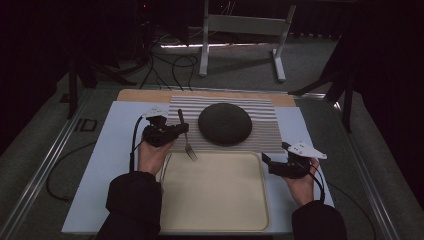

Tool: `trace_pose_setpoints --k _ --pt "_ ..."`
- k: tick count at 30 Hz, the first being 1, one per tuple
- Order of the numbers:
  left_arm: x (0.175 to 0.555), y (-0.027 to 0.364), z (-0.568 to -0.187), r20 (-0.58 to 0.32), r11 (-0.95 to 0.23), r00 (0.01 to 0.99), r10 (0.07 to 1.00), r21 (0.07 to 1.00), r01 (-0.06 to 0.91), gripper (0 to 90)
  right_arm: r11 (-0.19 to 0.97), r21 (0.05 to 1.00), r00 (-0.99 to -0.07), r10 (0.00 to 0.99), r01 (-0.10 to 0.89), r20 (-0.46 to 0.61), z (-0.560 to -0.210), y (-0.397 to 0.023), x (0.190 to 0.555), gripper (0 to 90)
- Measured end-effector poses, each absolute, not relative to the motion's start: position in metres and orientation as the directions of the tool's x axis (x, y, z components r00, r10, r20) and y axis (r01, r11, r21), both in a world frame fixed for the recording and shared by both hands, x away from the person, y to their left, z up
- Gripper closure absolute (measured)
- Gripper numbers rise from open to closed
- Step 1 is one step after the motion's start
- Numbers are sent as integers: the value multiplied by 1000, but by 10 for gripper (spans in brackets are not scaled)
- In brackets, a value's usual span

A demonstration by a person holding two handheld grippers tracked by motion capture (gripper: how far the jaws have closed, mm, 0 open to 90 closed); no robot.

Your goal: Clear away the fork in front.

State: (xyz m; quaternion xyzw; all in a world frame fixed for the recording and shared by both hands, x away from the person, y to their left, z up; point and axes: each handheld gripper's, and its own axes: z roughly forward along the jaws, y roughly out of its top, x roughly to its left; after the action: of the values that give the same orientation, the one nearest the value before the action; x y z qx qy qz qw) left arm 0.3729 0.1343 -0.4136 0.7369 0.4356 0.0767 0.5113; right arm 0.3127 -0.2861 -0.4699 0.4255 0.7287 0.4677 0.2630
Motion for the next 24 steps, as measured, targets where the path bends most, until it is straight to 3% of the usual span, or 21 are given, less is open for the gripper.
trace_pose_setpoints --k 24 --pt "361 150 -435 -365 -122 606 707 781 613 875 181 915 -478 878 361 15 -479 -294 299 94"
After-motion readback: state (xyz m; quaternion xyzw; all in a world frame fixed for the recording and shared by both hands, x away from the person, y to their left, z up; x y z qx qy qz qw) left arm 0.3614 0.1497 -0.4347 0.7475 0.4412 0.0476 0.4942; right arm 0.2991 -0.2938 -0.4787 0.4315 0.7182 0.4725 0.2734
